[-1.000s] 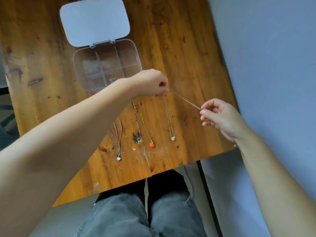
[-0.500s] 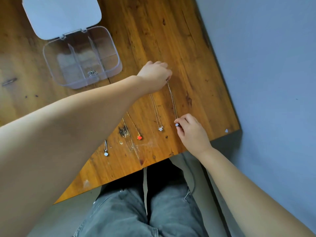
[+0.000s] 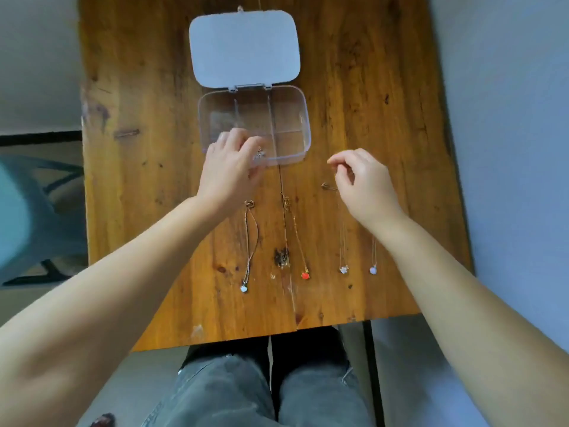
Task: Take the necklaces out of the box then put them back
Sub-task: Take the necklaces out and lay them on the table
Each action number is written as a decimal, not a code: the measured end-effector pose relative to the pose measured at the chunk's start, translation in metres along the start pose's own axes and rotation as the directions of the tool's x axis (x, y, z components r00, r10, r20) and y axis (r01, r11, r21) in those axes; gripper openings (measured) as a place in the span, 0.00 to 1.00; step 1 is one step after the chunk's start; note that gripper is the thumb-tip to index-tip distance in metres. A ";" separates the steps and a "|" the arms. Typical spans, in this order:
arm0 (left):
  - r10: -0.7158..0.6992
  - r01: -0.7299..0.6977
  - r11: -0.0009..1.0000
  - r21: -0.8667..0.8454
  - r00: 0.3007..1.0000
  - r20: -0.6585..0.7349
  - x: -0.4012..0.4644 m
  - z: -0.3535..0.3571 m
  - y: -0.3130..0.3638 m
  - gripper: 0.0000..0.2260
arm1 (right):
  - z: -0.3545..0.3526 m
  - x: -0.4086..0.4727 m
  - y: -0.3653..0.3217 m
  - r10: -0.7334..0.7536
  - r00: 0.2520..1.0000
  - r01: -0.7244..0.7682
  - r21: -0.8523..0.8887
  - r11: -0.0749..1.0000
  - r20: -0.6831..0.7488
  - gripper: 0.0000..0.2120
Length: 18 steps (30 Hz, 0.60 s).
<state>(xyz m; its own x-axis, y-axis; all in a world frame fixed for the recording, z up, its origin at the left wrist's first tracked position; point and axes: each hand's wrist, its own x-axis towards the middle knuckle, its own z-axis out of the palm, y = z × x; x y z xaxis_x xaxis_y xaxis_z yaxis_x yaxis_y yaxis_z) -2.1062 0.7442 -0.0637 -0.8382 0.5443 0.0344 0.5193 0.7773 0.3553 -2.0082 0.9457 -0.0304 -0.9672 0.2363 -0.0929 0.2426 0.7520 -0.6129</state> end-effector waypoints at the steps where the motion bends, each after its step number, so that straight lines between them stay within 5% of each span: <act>1: -0.043 0.043 0.999 -0.001 0.999 -0.009 -0.006 -0.003 -0.012 0.13 | 0.006 0.017 -0.013 -0.033 0.999 0.033 0.000 0.999 0.024 0.12; 7: 0.012 -0.012 1.000 -0.005 0.999 0.031 -0.010 -0.003 -0.037 0.07 | 0.059 0.086 -0.066 -0.070 0.936 0.151 -0.214 0.965 0.344 0.16; 11: 0.012 -0.011 0.997 -0.080 1.000 0.008 -0.006 0.000 -0.039 0.06 | 0.081 0.097 -0.081 0.034 0.831 0.294 -0.491 0.820 0.555 0.19; 18: 0.010 -0.012 0.992 -0.124 1.000 -0.016 -0.005 0.002 -0.043 0.04 | 0.070 0.103 -0.081 0.073 0.734 0.274 -0.393 0.878 0.676 0.13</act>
<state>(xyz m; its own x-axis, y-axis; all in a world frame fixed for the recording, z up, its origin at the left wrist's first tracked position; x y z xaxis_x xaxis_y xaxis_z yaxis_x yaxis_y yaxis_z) -2.1239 0.7092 -0.0812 -0.8354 0.5470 0.0533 0.5047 0.7253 0.4682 -2.1326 0.8655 -0.0450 -0.7425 -0.1875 -0.6430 -0.0229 0.9666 -0.2554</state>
